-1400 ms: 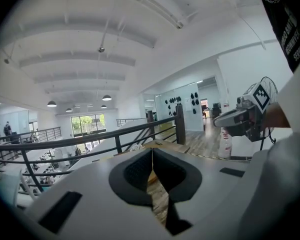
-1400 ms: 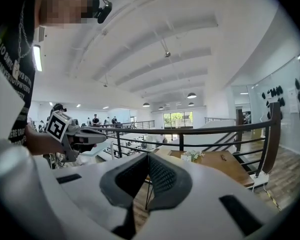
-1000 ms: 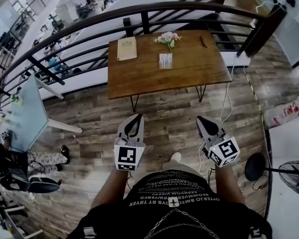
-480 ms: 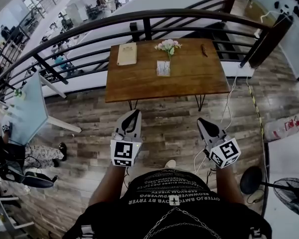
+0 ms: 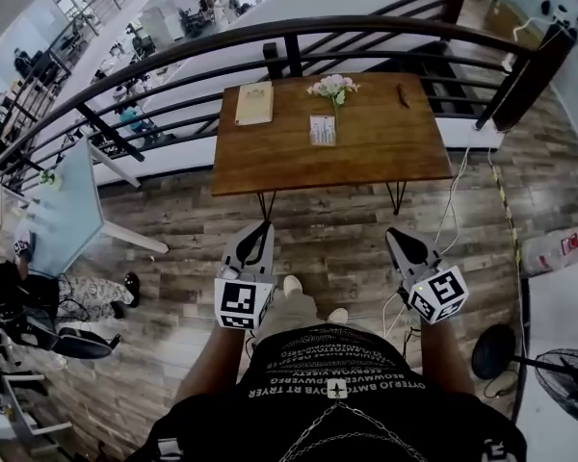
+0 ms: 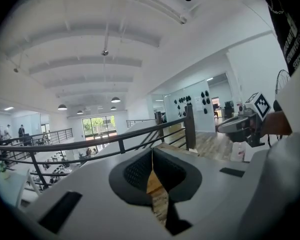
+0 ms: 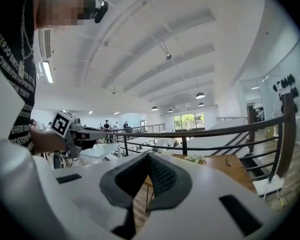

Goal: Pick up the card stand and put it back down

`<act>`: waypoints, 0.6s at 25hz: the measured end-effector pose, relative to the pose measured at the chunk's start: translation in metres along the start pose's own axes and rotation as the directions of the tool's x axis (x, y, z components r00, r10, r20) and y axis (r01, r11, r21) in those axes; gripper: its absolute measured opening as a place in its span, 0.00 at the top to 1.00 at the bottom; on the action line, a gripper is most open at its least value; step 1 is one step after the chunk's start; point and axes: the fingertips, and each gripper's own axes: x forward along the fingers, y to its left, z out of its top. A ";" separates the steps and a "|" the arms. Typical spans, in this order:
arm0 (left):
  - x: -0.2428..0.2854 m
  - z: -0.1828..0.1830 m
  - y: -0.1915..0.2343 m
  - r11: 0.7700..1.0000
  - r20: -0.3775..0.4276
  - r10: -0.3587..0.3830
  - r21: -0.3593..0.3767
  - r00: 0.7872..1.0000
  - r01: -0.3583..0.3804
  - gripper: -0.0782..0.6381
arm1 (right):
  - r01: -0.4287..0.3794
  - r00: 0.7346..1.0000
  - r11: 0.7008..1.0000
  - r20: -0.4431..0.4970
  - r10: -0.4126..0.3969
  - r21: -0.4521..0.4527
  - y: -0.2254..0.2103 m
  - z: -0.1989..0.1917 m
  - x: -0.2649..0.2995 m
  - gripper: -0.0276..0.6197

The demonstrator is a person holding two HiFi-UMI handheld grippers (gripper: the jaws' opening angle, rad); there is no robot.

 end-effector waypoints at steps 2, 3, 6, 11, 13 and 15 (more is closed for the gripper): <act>-0.001 -0.002 0.001 1.000 -0.016 -0.004 -0.001 1.000 0.004 0.85 | 0.007 1.000 1.000 0.009 -0.007 0.007 0.000 0.001 -0.001 0.94; 0.000 -0.002 0.001 1.000 -0.014 -0.006 -0.002 1.000 0.006 0.85 | 0.012 1.000 1.000 0.011 -0.012 0.010 -0.001 0.001 -0.001 0.94; 0.006 0.007 0.000 1.000 0.022 -0.016 -0.001 1.000 0.016 0.85 | 0.017 1.000 1.000 0.011 -0.017 0.007 -0.003 0.000 0.000 0.94; 0.014 0.007 -0.004 0.999 0.032 -0.035 -0.008 0.999 0.035 0.85 | 0.029 1.000 1.000 0.010 -0.029 -0.008 -0.006 0.002 0.001 0.94; 0.016 0.006 -0.004 0.999 0.032 -0.037 -0.011 0.999 0.037 0.85 | 0.026 1.000 1.000 0.005 -0.026 -0.013 -0.007 0.002 0.005 0.94; 0.018 0.005 -0.003 0.999 0.031 -0.036 -0.010 0.999 0.036 0.85 | 0.021 1.000 1.000 -0.002 -0.021 -0.021 -0.007 0.002 0.010 0.94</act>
